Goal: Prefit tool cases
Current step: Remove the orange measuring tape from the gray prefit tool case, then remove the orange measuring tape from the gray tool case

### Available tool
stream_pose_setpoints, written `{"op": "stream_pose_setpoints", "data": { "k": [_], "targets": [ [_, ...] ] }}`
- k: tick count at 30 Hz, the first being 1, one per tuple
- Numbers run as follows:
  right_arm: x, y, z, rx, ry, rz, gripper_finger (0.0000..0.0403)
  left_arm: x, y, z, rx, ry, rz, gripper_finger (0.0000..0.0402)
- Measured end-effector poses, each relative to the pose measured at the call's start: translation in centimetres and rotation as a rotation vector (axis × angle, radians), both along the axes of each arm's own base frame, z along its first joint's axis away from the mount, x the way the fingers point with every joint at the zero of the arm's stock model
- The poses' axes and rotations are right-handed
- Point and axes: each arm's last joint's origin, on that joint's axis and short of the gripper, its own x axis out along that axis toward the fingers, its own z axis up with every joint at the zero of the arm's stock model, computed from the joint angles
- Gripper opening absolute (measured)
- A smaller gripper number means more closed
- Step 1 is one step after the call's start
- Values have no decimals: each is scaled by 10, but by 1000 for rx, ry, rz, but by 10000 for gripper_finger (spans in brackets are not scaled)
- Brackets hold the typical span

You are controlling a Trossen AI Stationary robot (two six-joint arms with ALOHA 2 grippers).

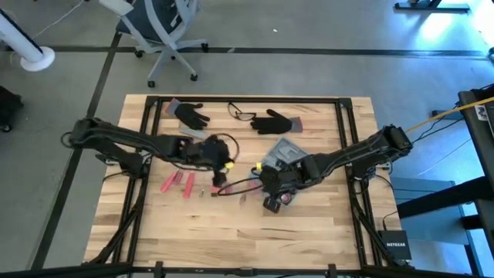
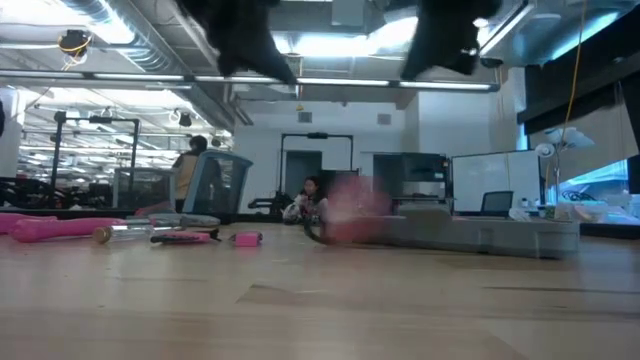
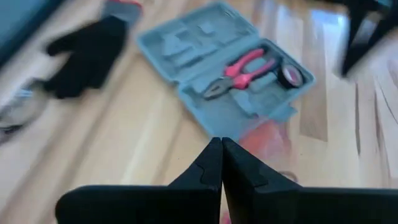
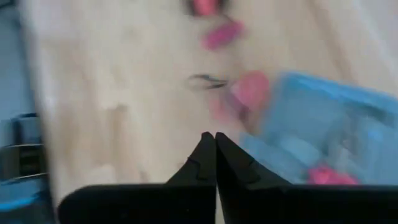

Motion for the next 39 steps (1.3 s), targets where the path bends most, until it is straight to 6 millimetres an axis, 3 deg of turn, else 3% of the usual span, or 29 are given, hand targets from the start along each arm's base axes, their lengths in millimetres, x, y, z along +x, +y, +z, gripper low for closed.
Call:
{"op": "stream_pose_setpoints", "data": {
  "k": [4,8,13,18,23,30,35,39],
  "targets": [
    [20,-7,-5,95,-82,68,5,-26,5,27,21,-70,76,0],
    [27,-19,-11,85,-74,51,4,-50,8,44,6,-122,152,0],
    [27,-31,-6,64,-96,58,2,-66,0,48,-20,-111,171,0],
    [28,-33,0,83,-136,77,1,-74,-20,44,-64,-61,109,0],
    [22,-36,-2,42,-72,87,0,-89,-58,31,-262,98,-34,0],
    [9,-50,-5,-25,50,112,0,-118,-128,1,-493,392,1,0],
    [12,-60,-3,-18,24,104,0,-117,-173,-25,-696,558,49,0],
    [15,-66,-2,-11,1,107,0,-109,-201,-47,-747,588,46,0]
  ]
}}
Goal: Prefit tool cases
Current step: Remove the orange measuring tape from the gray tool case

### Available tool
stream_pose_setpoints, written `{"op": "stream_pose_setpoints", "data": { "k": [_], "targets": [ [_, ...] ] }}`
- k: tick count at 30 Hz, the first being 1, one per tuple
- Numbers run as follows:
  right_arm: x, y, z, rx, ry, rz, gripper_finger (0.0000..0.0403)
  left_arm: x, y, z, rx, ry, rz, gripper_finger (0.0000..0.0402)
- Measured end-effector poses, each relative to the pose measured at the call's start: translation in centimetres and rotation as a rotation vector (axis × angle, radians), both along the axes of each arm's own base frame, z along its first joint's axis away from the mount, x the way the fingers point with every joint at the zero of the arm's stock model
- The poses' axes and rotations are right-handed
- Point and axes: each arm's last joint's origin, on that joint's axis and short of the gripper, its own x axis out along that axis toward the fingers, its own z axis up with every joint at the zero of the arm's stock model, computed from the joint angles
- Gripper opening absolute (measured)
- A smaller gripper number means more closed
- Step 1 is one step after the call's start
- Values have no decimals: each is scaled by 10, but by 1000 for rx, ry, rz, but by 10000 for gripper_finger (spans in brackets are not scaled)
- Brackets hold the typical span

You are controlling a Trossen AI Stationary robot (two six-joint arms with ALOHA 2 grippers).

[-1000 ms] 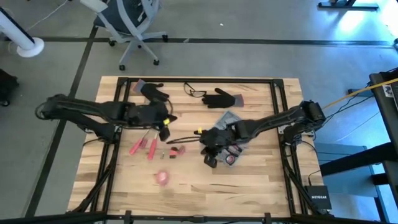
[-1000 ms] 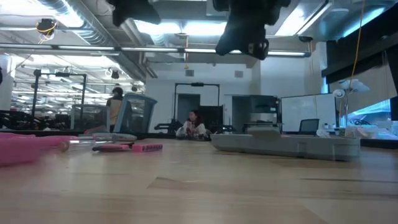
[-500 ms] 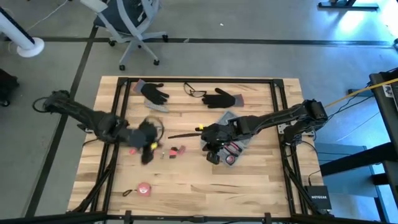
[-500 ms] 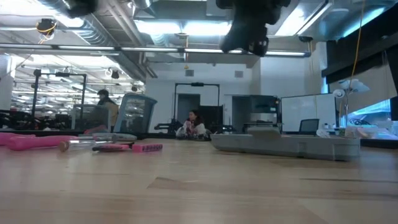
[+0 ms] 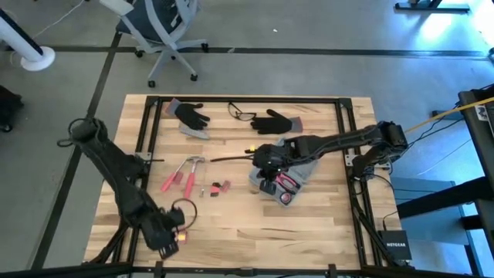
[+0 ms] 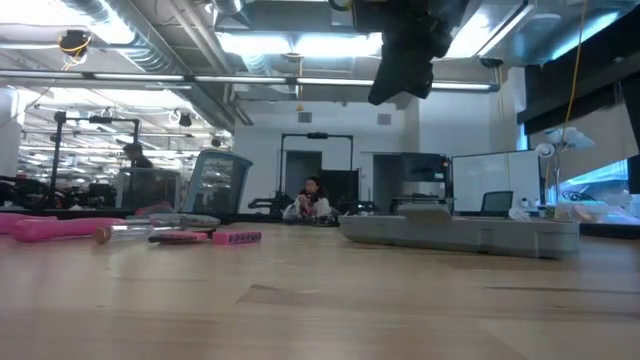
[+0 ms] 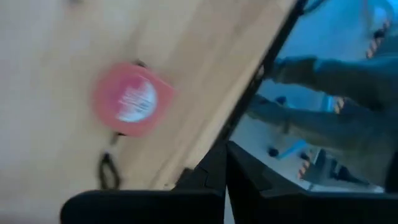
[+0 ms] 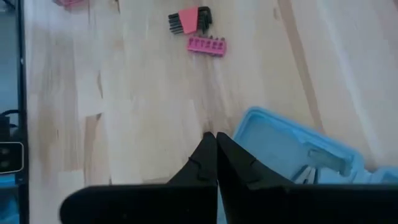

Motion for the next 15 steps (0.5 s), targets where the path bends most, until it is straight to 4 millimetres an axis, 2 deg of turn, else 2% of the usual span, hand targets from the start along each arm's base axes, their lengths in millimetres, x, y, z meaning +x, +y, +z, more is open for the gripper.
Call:
{"op": "stream_pose_setpoints", "data": {
  "k": [4,15],
  "targets": [
    [0,-2,0,-7,-2,7,0,3,-5,-26,79,117,65,0],
    [-1,0,-1,-1,8,49,0,6,-8,-54,172,242,103,0]
  ]
}}
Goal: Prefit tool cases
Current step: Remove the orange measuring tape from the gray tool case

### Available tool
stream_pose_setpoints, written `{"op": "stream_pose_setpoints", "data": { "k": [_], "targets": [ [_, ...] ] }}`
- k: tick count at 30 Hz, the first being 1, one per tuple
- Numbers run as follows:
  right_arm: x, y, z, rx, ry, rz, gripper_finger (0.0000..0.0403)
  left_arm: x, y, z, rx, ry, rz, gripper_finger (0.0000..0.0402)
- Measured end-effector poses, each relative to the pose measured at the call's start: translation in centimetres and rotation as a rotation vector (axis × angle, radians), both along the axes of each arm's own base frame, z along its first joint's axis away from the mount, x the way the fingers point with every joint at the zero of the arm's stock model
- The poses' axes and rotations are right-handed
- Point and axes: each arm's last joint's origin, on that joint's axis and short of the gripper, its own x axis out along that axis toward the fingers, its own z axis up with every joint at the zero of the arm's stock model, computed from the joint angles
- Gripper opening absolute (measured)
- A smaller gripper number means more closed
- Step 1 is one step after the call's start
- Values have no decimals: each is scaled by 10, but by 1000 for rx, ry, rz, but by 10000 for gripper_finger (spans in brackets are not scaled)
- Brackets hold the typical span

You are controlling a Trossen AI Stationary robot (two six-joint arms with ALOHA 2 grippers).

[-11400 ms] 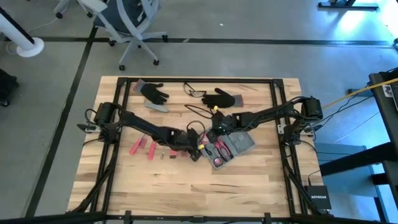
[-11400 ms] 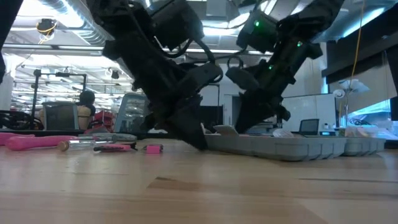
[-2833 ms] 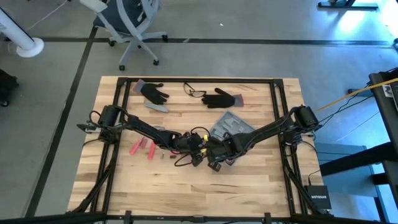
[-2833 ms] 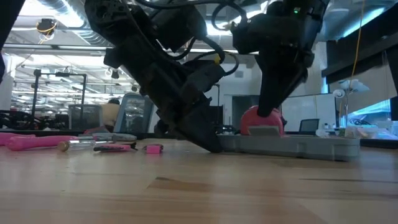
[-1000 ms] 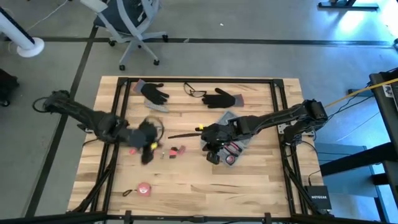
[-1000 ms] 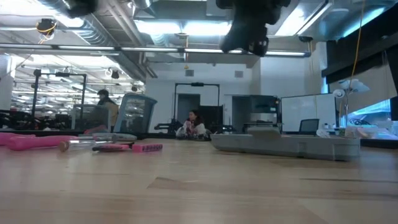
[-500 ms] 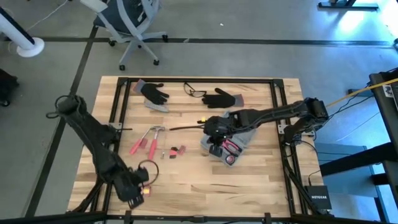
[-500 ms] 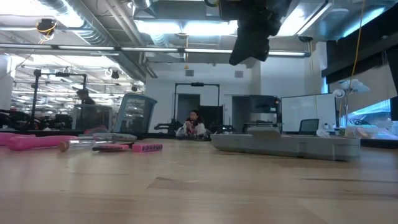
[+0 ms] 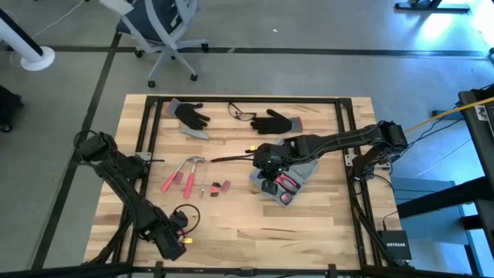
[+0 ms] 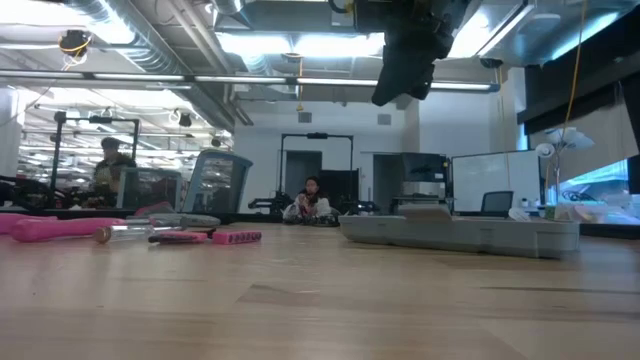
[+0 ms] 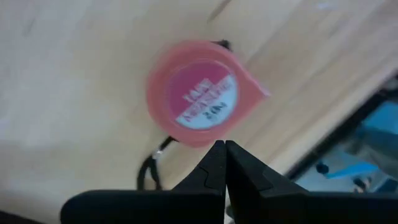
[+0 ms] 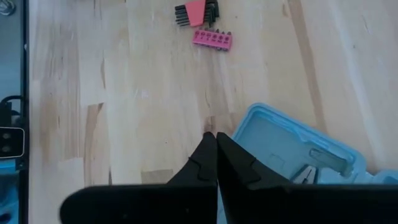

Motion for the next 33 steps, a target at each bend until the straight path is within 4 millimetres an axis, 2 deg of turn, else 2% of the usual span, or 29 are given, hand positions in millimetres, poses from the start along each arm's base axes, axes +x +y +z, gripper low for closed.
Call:
{"op": "stream_pose_setpoints", "data": {
  "k": [9,19,27,33],
  "targets": [
    [0,0,0,-1,1,1,0,3,4,-1,50,-34,26,0],
    [-5,-1,-1,-11,45,-2,0,14,-3,-18,25,-30,-3,0],
    [-31,-9,29,-74,21,-60,0,43,23,-19,94,-108,-73,0],
    [-54,-21,45,-128,49,-138,0,67,54,-19,148,-141,-189,0]
  ]
}}
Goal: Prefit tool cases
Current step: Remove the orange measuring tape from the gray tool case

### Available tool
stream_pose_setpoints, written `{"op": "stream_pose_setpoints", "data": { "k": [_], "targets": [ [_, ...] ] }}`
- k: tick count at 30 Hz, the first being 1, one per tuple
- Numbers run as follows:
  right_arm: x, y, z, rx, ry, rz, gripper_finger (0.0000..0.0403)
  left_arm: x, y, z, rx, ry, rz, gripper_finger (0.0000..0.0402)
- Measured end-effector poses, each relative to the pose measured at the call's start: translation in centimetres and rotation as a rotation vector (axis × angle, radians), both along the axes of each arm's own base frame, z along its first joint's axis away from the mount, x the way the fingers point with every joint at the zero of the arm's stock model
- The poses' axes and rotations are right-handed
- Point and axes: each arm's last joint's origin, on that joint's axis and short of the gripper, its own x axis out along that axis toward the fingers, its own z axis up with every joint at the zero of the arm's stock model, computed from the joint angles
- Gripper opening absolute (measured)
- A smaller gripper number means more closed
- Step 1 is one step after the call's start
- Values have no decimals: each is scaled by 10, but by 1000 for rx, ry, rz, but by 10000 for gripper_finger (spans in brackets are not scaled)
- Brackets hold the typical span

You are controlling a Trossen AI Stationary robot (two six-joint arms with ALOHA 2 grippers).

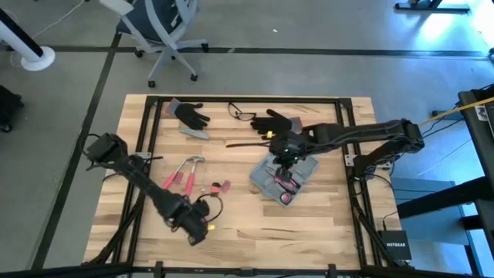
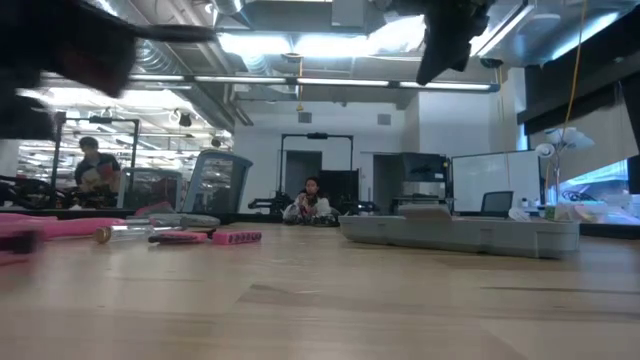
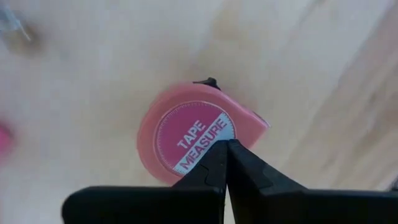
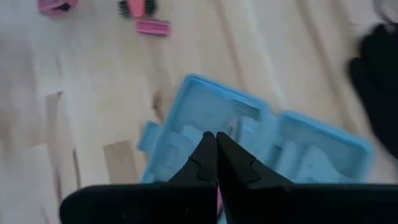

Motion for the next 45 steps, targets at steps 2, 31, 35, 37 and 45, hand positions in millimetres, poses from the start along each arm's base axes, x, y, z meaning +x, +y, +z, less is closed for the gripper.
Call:
{"op": "stream_pose_setpoints", "data": {
  "k": [2,31,35,37,45],
  "targets": [
    [-6,-1,4,-19,5,-24,0,9,12,0,9,-20,-28,0],
    [-53,-6,30,-87,38,-159,0,113,151,-28,-74,-422,75,0],
    [-53,-6,30,-80,41,-173,0,113,160,-28,-39,-425,26,0],
    [-53,-6,30,-79,41,-175,0,112,163,-29,-49,-416,-4,0],
    [-53,-7,30,-85,33,-179,0,108,163,-29,-3,-384,-104,0]
  ]
}}
